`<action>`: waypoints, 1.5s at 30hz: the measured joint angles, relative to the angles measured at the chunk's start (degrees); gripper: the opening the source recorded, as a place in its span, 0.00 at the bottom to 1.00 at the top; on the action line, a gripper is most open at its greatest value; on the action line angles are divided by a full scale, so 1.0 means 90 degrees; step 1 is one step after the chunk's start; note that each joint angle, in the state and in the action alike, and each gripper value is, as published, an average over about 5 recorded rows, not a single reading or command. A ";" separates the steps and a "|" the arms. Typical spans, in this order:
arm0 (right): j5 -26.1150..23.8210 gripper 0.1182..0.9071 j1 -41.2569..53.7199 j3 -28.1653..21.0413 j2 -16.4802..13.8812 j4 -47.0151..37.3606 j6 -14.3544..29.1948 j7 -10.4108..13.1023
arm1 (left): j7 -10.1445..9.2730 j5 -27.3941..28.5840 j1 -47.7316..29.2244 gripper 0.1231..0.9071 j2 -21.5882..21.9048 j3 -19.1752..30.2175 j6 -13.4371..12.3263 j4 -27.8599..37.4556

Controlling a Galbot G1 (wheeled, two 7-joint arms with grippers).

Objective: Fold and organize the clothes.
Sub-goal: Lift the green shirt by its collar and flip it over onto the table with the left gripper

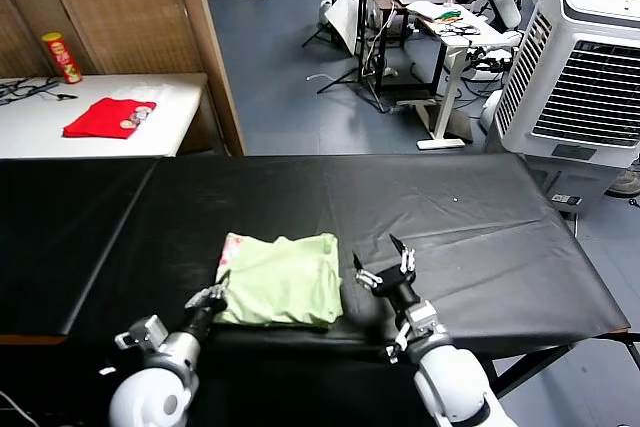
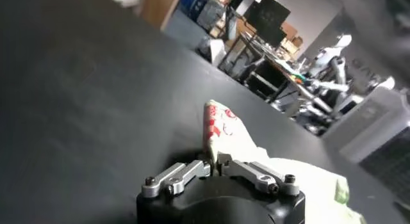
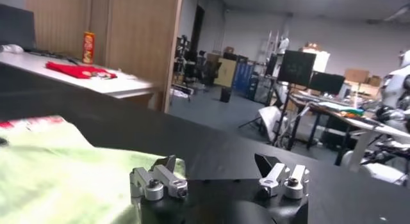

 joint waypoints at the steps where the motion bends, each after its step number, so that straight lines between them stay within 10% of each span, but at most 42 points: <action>1: -0.0001 0.86 -0.0013 0.0012 0.0005 -0.0003 -0.0001 0.0004 | -0.0007 0.0203 0.0015 0.04 0.0146 -0.0085 -0.0001 -0.0016; 18: -0.0031 0.86 -0.0113 0.0033 0.0152 -0.0080 0.0012 0.0020 | -0.0091 0.1922 0.0484 0.04 0.2731 -0.2029 -0.0146 -0.0321; 33: -0.0059 0.86 -0.0427 0.0295 0.0189 0.0073 0.0053 -0.0009 | -0.0826 0.0499 -0.0176 0.04 0.1600 0.0021 0.0527 -0.1102; 45: 0.0174 0.86 -0.0447 0.0291 0.0157 0.0118 0.0035 -0.0134 | -0.0585 0.1488 -0.0540 0.07 0.0263 0.1671 0.0269 -0.0646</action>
